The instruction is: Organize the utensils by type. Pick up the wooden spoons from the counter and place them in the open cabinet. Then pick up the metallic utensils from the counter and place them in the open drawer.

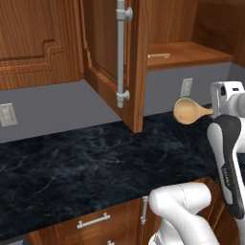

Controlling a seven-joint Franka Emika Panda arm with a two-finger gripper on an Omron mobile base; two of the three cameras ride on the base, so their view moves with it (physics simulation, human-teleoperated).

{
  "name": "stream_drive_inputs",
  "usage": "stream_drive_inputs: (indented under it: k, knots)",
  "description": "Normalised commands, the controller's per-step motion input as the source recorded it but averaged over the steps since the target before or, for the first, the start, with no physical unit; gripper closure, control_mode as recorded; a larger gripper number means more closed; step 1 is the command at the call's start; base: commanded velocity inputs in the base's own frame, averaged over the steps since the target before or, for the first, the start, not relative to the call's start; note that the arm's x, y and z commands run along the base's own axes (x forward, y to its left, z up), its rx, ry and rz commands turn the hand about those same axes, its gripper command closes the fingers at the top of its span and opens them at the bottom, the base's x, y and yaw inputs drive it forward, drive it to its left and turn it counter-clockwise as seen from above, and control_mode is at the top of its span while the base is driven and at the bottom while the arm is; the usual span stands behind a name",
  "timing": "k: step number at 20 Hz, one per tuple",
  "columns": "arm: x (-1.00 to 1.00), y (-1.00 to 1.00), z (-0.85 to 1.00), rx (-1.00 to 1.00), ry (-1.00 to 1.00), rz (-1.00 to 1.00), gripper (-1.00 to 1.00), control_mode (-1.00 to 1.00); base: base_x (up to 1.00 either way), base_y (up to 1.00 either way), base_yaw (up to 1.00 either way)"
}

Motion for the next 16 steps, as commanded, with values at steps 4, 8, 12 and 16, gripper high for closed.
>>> stream_drive_inputs:
  k: [4,8,12,16]
  knots:
    - [0.31,0.00,0.74,0.06,0.06,0.05,1.00,-1.00,0.00,0.00,0.00]
    - [0.11,-0.01,0.73,0.10,0.00,0.13,1.00,-1.00,0.00,0.00,0.00]
    - [0.26,0.02,0.58,0.05,0.00,0.07,1.00,-1.00,0.00,0.00,0.00]
    - [0.46,0.01,0.40,0.01,0.00,0.00,1.00,-1.00,0.00,0.00,0.00]
